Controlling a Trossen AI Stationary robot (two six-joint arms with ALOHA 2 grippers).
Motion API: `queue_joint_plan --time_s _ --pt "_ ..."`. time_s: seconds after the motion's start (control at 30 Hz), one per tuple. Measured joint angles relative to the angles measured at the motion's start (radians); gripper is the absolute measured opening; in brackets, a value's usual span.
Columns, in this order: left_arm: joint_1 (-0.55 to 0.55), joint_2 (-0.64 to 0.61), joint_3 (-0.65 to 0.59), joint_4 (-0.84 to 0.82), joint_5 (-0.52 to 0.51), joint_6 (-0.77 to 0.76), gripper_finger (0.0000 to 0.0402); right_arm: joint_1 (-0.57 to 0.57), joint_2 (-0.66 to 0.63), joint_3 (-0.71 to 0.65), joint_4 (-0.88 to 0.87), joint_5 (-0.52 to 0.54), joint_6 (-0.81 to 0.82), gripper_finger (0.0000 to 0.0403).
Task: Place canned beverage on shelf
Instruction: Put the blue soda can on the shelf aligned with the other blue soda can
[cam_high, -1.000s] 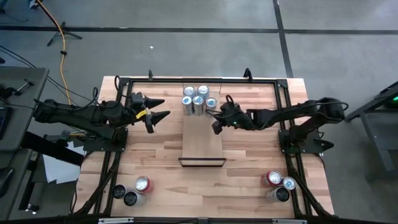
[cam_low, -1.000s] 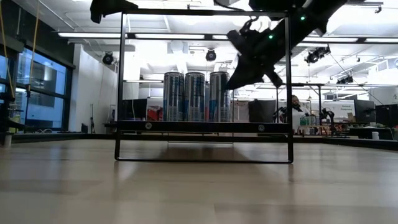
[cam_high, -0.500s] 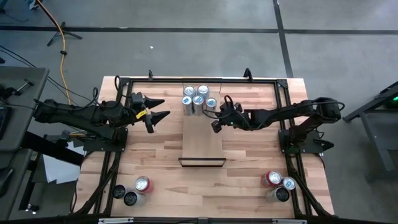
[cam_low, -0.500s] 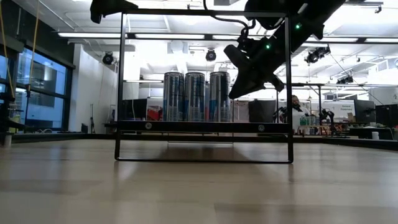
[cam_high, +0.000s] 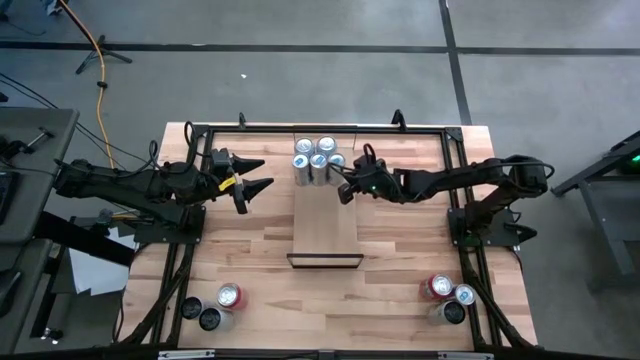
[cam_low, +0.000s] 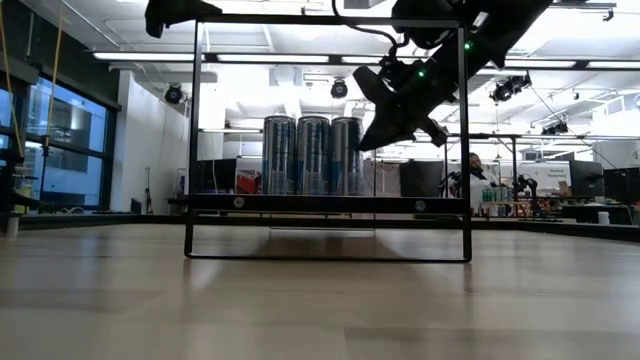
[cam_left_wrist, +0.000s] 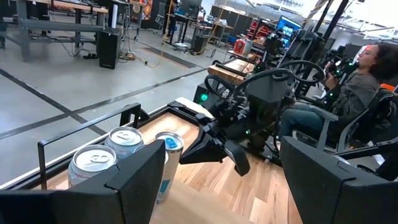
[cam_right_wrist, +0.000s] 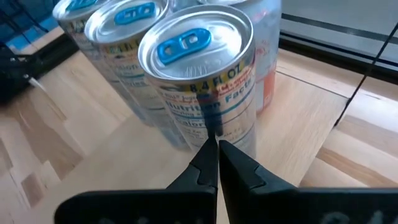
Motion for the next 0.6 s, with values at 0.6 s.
queue_joint_plan --time_s 0.6 --pt "0.0 -0.047 0.037 -0.008 0.024 -0.005 0.0278 -0.006 -0.078 -0.001 -0.084 -0.054 -0.001 0.0"
